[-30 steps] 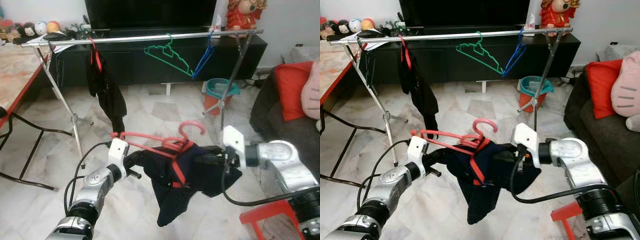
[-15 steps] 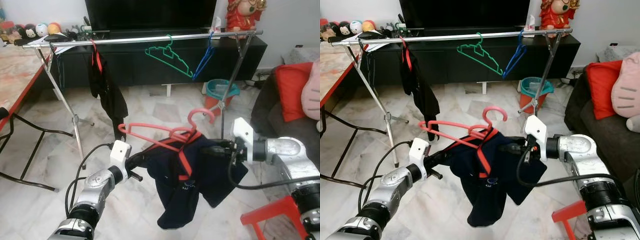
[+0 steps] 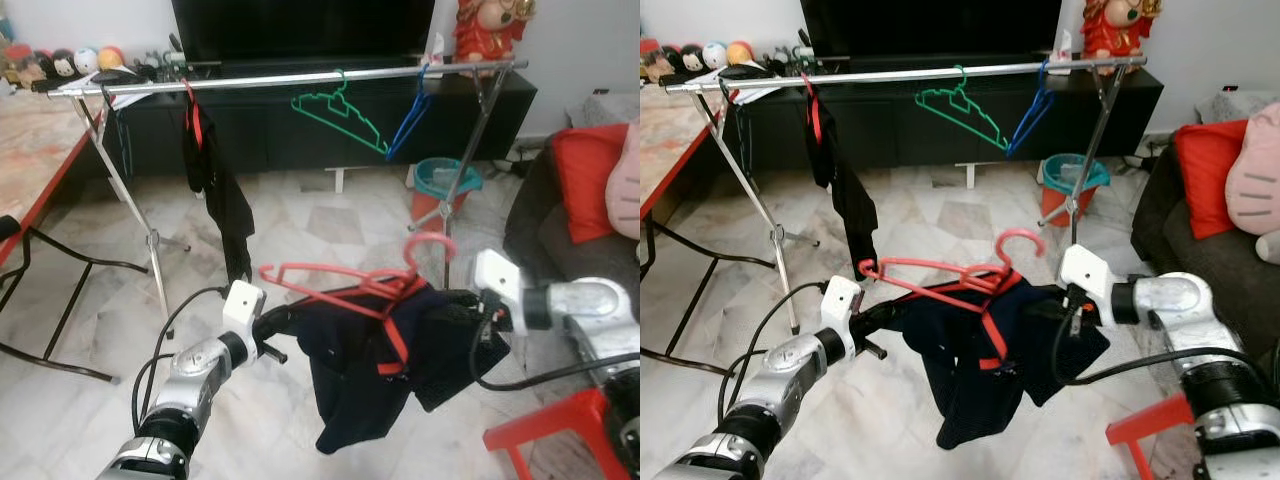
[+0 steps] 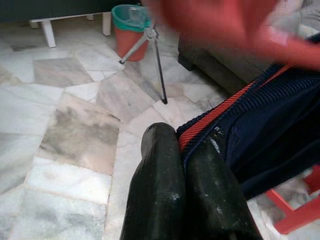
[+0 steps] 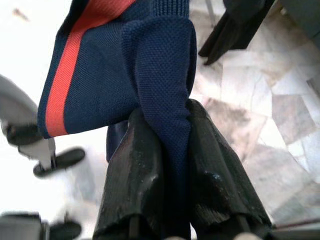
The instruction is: Hang hanger
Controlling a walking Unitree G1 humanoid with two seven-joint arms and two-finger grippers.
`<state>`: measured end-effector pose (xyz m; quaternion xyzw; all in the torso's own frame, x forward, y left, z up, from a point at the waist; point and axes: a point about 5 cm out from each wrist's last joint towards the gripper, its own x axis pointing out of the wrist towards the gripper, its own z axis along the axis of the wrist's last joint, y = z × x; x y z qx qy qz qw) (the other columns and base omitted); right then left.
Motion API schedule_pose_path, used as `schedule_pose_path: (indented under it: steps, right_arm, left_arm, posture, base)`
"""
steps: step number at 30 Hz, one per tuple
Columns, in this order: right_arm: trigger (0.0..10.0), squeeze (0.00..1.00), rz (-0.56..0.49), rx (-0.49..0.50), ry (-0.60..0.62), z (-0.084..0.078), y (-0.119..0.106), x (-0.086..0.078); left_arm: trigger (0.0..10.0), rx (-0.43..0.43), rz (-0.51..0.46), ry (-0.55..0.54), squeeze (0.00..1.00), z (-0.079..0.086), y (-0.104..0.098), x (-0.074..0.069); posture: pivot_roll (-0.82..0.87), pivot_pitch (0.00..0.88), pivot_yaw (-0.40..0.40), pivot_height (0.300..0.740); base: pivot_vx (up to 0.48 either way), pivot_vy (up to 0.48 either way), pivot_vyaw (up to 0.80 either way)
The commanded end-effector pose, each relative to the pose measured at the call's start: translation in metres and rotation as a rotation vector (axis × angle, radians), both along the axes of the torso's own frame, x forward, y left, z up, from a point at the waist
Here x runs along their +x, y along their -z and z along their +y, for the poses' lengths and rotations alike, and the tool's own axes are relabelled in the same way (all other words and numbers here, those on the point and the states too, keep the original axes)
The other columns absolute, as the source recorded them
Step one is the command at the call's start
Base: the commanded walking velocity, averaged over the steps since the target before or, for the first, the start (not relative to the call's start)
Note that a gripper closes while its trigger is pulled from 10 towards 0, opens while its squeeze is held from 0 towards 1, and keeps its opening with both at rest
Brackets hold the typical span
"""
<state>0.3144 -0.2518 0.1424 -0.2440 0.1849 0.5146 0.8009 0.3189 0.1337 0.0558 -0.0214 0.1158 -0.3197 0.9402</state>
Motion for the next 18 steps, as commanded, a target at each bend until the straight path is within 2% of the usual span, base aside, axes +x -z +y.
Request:
schedule_pose_path:
  steps: [1, 6, 8, 11, 12, 15, 18]
  right_arm:
    - [0.0, 0.0, -0.03, -0.071, 0.084, -0.038, -0.027, -0.003]
    - [0.0, 0.0, 0.029, -0.071, 0.017, -0.046, -0.031, -0.01]
    - [0.0, 0.0, 0.036, -0.138, 0.017, -0.051, -0.029, -0.012]
    - [0.0, 0.0, 0.047, -0.156, 0.004, -0.053, -0.028, -0.014]
    - [0.0, 0.0, 0.063, -0.203, -0.017, -0.057, -0.028, -0.017]
    - [0.0, 0.0, 0.076, -0.261, -0.02, -0.062, -0.028, -0.02]
    - [0.0, 0.0, 0.111, -0.416, -0.034, -0.073, -0.024, -0.025]
  left_arm:
    - [10.0, 0.068, 0.089, -0.124, 0.0, 0.036, 0.019, -0.011]
    - [10.0, 0.069, 0.091, -0.124, 0.0, 0.036, 0.019, -0.011]
    - [10.0, 0.07, 0.091, -0.122, 0.0, 0.035, 0.019, -0.011]
    - [10.0, 0.071, 0.091, -0.122, 0.0, 0.036, 0.019, -0.011]
    - [10.0, 0.074, 0.092, -0.122, 0.0, 0.036, 0.019, -0.011]
    - [10.0, 0.077, 0.093, -0.125, 0.0, 0.036, 0.019, -0.011]
    - [10.0, 0.076, 0.095, -0.125, 0.0, 0.036, 0.02, -0.011]
  posture:
    - [0.0, 0.0, 0.07, 0.74]
    - [0.0, 0.0, 0.073, 0.74]
    - [0.0, 0.0, 0.075, 0.74]
    - [0.0, 0.0, 0.077, 0.74]
    - [0.0, 0.0, 0.077, 0.74]
    - [0.0, 0.0, 0.076, 0.74]
    - [0.0, 0.0, 0.075, 0.74]
  base:
    - [0.0, 0.0, 0.0]
    - [0.0, 0.0, 0.0]
    - [0.0, 0.0, 0.0]
    - [0.0, 0.0, 0.0]
    - [0.0, 0.0, 0.0]
    - [0.0, 0.0, 0.0]
    - [0.0, 0.0, 0.0]
